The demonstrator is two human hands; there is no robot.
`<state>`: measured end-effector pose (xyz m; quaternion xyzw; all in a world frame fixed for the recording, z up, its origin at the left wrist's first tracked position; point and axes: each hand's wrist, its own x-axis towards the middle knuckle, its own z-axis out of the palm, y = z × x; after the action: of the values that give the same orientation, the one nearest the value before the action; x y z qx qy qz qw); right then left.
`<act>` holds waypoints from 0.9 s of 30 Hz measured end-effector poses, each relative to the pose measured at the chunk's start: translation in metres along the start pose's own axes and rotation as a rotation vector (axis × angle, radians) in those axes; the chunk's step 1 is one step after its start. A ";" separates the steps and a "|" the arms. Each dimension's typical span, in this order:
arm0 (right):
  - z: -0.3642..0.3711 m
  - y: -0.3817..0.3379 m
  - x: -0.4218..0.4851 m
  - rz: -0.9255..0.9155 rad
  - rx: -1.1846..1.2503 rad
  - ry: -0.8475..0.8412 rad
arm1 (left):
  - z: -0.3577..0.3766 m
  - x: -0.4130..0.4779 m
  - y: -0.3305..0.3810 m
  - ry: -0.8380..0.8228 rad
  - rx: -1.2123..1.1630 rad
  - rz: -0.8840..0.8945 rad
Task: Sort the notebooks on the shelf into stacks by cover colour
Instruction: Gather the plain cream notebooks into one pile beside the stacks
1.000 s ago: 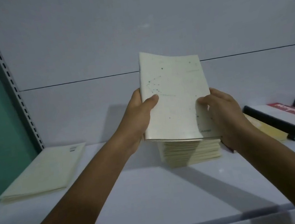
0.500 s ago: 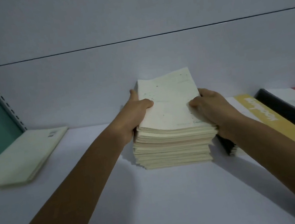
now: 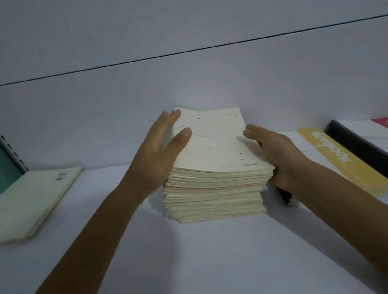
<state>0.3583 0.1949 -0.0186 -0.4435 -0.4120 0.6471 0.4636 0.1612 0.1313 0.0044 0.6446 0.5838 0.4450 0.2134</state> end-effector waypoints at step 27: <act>-0.015 0.000 -0.017 -0.441 -0.496 0.165 | -0.010 -0.045 -0.009 0.058 0.673 0.370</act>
<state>0.3758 0.1804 -0.0197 -0.4937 -0.6038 0.3734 0.5023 0.1513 0.0881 -0.0124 0.7603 0.5768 0.2774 -0.1109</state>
